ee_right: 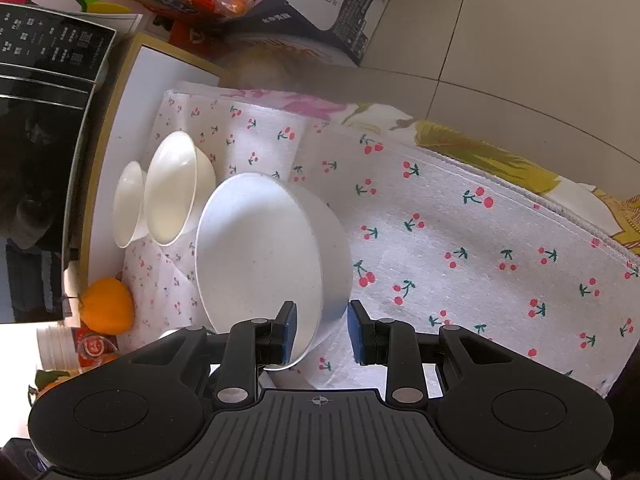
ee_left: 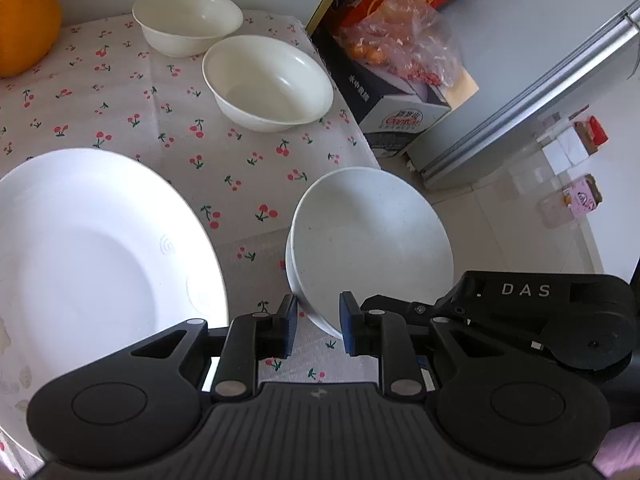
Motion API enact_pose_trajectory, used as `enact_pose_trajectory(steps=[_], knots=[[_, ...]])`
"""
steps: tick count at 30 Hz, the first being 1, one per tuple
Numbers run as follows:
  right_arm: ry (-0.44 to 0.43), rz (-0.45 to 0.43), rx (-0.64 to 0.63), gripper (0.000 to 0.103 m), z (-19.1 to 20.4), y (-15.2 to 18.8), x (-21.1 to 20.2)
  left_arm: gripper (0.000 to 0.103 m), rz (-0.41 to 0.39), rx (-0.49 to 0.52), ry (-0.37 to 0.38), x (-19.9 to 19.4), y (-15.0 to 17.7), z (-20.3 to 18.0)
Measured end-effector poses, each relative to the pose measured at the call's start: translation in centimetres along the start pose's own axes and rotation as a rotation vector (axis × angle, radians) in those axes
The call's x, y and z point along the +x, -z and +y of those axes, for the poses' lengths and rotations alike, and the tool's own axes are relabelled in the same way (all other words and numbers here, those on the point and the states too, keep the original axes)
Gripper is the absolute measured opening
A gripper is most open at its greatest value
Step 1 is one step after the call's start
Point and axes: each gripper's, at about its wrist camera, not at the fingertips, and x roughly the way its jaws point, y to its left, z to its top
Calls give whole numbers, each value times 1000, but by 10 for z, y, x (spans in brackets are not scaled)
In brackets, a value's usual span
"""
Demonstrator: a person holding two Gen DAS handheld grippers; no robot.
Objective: Organize plates and bowls
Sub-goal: 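Lift the white bowl with both grippers and carry it beside the plate stack, then lower the white bowl onto the tablecloth and open both grippers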
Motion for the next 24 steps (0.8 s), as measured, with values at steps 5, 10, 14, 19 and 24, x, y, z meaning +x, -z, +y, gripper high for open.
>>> enact_pose_trajectory(steps=[5,10,14,19,24], knots=[[5,3,4,29,-3,-1,1,20,22,4,-18,3,3,2],[20,9,14,29,-4,-2,5,19,21,1,-36,3,2,4],[19,25,28,29,-6,-4,8,24,15,1,-48,3,2,4],[9,46,35,52,-5,-6,10,28,11,-10,-52,2,2,5],[5,56,15,66,-1,-5,10,32,8,-10,-46,1,1,5]])
